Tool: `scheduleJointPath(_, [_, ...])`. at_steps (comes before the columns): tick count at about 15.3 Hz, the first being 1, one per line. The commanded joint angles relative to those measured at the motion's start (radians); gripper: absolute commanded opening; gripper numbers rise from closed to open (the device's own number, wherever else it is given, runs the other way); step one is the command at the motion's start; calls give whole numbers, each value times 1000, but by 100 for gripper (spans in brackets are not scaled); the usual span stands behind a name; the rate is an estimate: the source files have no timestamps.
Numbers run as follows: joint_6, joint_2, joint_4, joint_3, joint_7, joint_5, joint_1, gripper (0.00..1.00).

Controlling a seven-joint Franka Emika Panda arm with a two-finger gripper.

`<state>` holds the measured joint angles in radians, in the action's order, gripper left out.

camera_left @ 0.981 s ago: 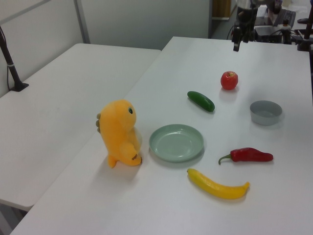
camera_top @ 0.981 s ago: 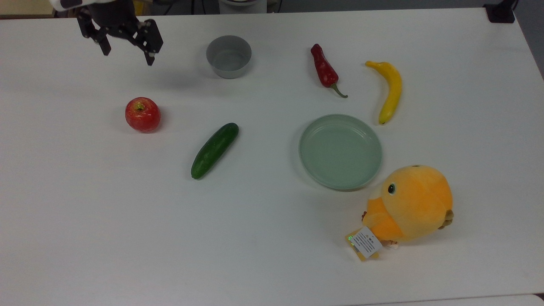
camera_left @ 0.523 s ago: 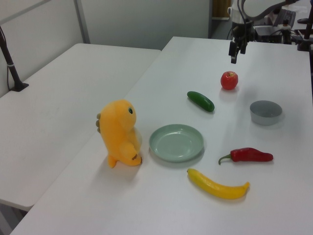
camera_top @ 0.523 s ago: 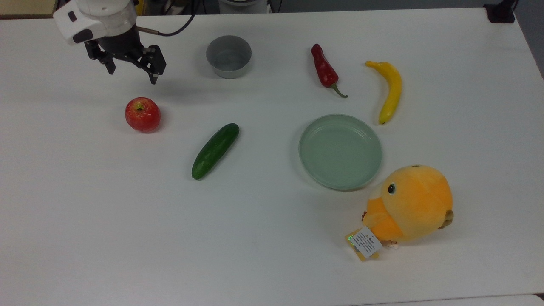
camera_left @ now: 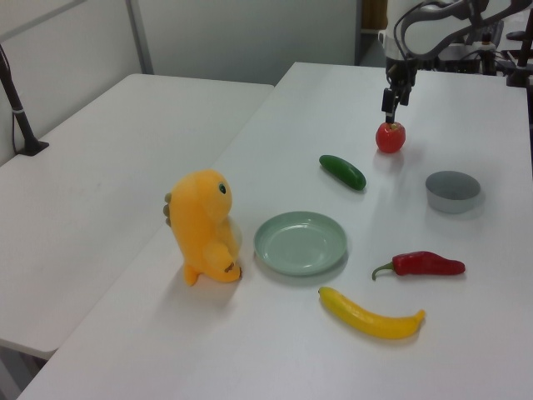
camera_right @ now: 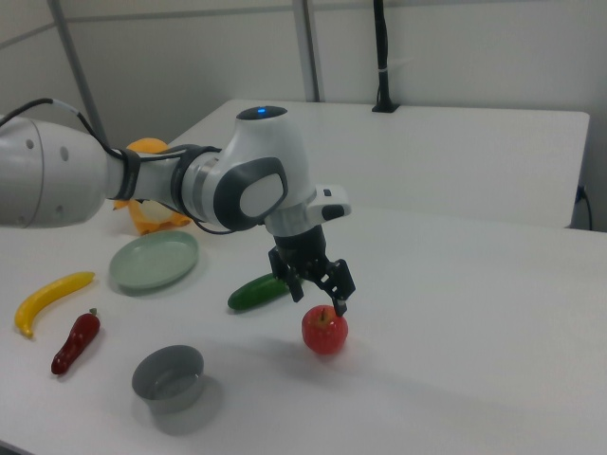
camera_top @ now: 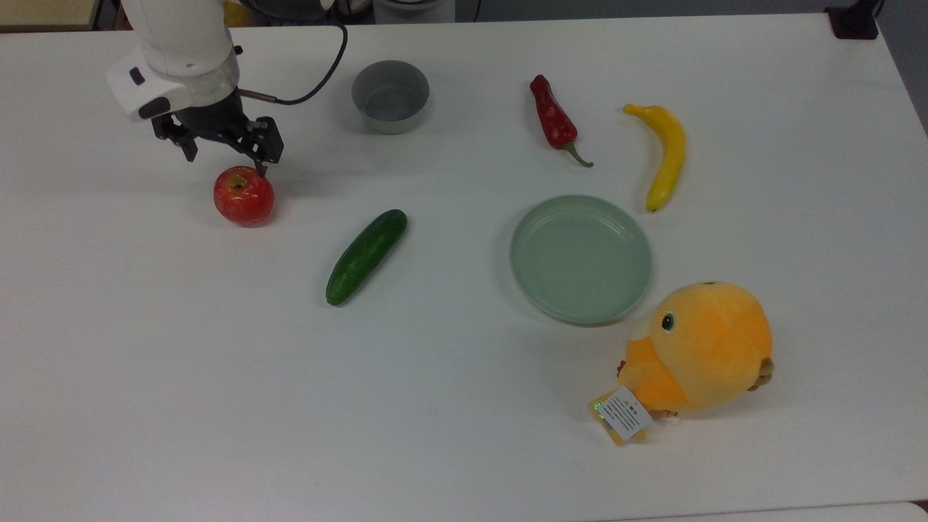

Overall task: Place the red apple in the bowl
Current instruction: 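Lower the gripper around the red apple and close it, then lift the grasped red apple off the table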

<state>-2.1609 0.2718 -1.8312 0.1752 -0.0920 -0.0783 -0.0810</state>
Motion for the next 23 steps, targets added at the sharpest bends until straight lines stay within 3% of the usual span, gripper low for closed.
scheduleJointPath(1, [-43,29,-3,1,-18,-14,-2,100])
scheduleJointPath(7, [-80,101,-3,-6,-17,-49,0,100])
scheduleJointPath(8, [-80,105,-3,-6,-15,-76,0,92])
scheduleJointPath(9, [-82,106,-3,-6,-8,-107,-2,62])
scheduleJointPath(10, [-82,104,-3,-6,-3,-113,-3,46])
scheduleJointPath(16, [-80,89,-3,-10,0,-115,-5,45])
scheduleJointPath(19, [-68,29,-13,-20,12,-109,0,46])
scheduleJointPath(23, [-42,-78,-92,-25,14,-106,36,47])
